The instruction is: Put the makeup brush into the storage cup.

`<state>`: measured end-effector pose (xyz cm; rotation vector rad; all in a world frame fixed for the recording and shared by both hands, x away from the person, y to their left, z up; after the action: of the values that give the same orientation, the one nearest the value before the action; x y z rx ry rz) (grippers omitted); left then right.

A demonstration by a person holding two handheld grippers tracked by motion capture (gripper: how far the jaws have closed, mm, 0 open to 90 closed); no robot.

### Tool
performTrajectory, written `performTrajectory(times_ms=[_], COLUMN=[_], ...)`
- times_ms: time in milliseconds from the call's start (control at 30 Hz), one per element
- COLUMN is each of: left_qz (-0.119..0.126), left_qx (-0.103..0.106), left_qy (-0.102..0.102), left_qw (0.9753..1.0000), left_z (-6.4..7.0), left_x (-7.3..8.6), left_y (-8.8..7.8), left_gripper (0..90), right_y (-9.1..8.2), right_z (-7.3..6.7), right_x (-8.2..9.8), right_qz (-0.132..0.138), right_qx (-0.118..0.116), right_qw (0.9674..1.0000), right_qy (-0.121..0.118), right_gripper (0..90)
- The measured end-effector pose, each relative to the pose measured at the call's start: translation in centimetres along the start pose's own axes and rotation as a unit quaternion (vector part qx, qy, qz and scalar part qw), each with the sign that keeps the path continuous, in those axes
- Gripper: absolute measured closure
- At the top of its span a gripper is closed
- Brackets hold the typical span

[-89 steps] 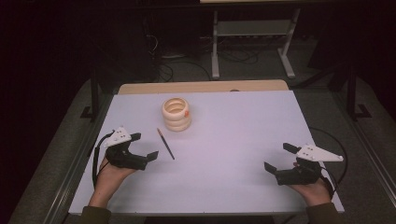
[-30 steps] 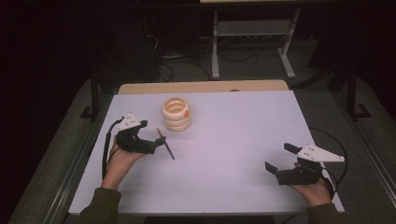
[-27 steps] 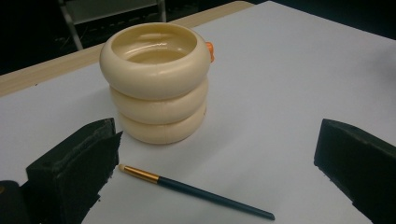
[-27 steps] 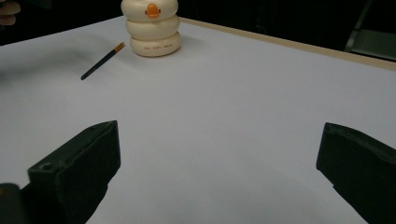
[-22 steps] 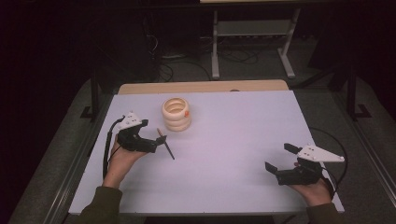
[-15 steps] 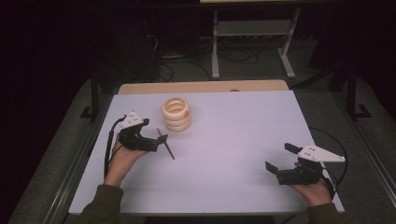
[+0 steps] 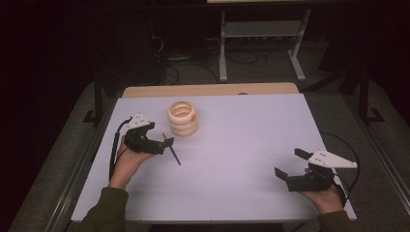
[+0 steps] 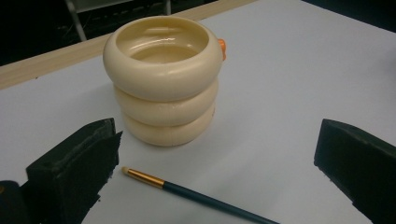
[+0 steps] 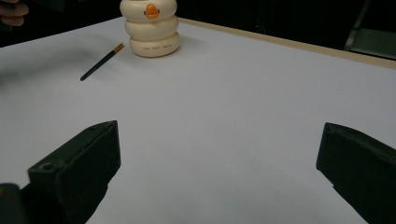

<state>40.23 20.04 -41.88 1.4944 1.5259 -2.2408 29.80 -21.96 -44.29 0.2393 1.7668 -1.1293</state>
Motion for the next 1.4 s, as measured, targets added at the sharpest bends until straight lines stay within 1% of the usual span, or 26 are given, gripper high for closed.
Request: performTrajectory(times_ms=[100,133,200,233,267,300,400,500,533,633,700,733,767,800,900,933,967,1000,1033,1100,1133,1167,1233,1300,1367,1400], left_qz=[-0.003,-0.007,-0.011,-0.012,-0.012,-0.014,-0.021,-0.027,-0.024,-0.034,-0.039,-0.047,-0.049,-0.045,-0.058,-0.063,-0.062,-0.066,-0.070,-0.079,-0.079,-0.086,-0.090,-0.096,-0.100,-0.104], left_qx=[0.002,0.001,0.000,0.001,0.002,0.001,0.000,-0.002,0.000,-0.002,-0.002,-0.004,-0.004,-0.004,-0.004,-0.006,-0.005,-0.006,-0.006,-0.009,-0.009,-0.009,-0.008,-0.009,-0.008,-0.007], left_qy=[-0.015,-0.011,-0.018,-0.016,-0.022,-0.019,-0.022,-0.018,-0.023,-0.019,-0.022,-0.016,-0.018,-0.022,-0.018,-0.013,-0.018,-0.016,-0.021,-0.018,-0.029,-0.028,-0.032,-0.029,-0.035,-0.034], left_qw=[0.9999,0.9999,0.9998,0.9998,0.9997,0.9997,0.9995,0.9995,0.9994,0.9992,0.9990,0.9988,0.9986,0.9988,0.9982,0.9979,0.9979,0.9977,0.9973,0.9967,0.9964,0.9959,0.9954,0.9949,0.9944,0.9940], left_z=[-0.2,-0.3,-0.5,-0.6,-0.6,-0.7,-0.8,-0.9,-0.9,-1.1,-1.1,-1.2,-1.2,-1.2,-1.2,-1.3,-1.2,-1.3,-1.3,-1.4,-1.3,-1.4,-1.4,-1.5,-1.4,-1.5], left_x=[0.0,0.0,0.0,0.0,-0.1,-0.1,-0.2,-0.4,-0.5,-0.6,-0.7,-0.6,-0.7,-0.8,-0.8,-0.8,-0.9,-0.9,-0.9,-0.9,-1.0,-0.9,-1.0,-1.1,-1.2,-1.2], left_y=[0.1,0.2,0.3,0.3,0.4,0.4,0.6,0.7,0.7,0.8,1.0,1.0,1.1,1.2,1.2,1.3,1.3,1.4,1.4,1.5,1.6,1.6,1.7,1.7,1.8,1.9], left_gripper=[0.0,0.0,0.0,0.0,0.0,0.0,0.0,0.0,0.0,0.0,0.0,0.0,0.0,0.0,0.0,0.0,0.0,0.0,0.0,0.0,0.0,0.0,0.0,0.0,0.0,0.0], right_y=[0.0,0.0,0.0,0.0,0.0,0.0,0.0,0.0,0.0,0.0,-0.1,-0.1,-0.1,-0.1,-0.1,-0.1,-0.1,-0.1,-0.1,0.0,0.0,-0.1,-0.1,-0.1,-0.1,-0.1], right_z=[0.0,0.0,0.0,0.0,0.0,0.0,0.0,0.1,0.1,0.1,0.1,0.1,0.1,0.1,0.1,0.1,0.1,0.1,0.1,0.2,0.2,0.2,0.2,0.2,0.2,0.2], right_x=[0.0,0.0,0.0,0.0,0.0,0.0,0.0,0.0,0.0,0.1,0.1,0.1,0.1,0.1,0.1,0.1,0.1,0.1,0.1,0.1,0.1,0.1,0.2,0.2,0.2,0.2], right_qz=[0.000,0.000,0.000,0.000,0.000,0.000,0.000,0.000,0.000,0.001,0.000,0.000,0.001,0.001,0.000,0.001,0.001,0.001,0.001,0.001,0.001,0.002,0.001,0.001,0.001,0.001], right_qx=[0.000,0.000,0.001,0.001,0.001,0.001,0.001,0.001,0.002,0.002,0.002,0.002,0.002,0.002,0.002,0.002,0.002,0.002,0.001,0.001,0.001,0.001,0.001,0.001,0.001,0.001], right_qw=[1.0000,1.0000,1.0000,1.0000,1.0000,1.0000,1.0000,1.0000,1.0000,1.0000,1.0000,1.0000,1.0000,1.0000,1.0000,1.0000,1.0000,1.0000,1.0000,1.0000,1.0000,1.0000,1.0000,1.0000,1.0000,1.0000], right_qy=[0.000,0.000,0.000,0.001,0.000,0.000,-0.001,0.000,0.000,0.001,0.002,0.002,0.002,0.003,0.004,0.004,0.004,0.004,0.004,0.003,0.003,0.003,0.004,0.004,0.004,0.004], right_gripper=[0.0,0.0,0.0,0.0,0.0,0.0,0.0,0.0,0.0,0.0,0.0,0.0,0.0,0.0,0.0,0.0,0.0,0.0,0.0,0.0,0.0,0.0,0.0,0.0,0.0,0.0])
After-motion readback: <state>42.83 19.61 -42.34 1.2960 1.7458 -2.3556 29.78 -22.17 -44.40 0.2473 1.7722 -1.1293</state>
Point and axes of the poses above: each handheld gripper's, and its own axes: y roughly forward along the jaws, x roughly out of its underside, z roughly to its right, the point moved 7 cm from there along y, roughly forward along the jaws, and after that the axes turned 13 degrees about -z, right-handed, at the moved point
